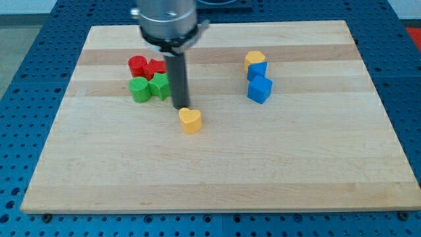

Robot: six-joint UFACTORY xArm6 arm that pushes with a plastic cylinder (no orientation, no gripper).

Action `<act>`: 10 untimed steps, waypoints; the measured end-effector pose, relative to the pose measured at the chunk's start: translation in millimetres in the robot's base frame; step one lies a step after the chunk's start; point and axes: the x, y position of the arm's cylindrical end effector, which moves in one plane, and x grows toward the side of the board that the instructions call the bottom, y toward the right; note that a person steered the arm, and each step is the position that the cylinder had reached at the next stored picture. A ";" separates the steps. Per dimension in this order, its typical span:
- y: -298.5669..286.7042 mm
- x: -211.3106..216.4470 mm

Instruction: Place the yellow heart to the left of the blue cube

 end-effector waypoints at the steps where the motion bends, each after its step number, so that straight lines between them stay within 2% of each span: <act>1: -39.1 -2.7; 3: -39.5 97.4; 5: 29.4 51.6; 8: 61.2 32.4; 9: 82.1 -3.3; 10: 83.3 -14.4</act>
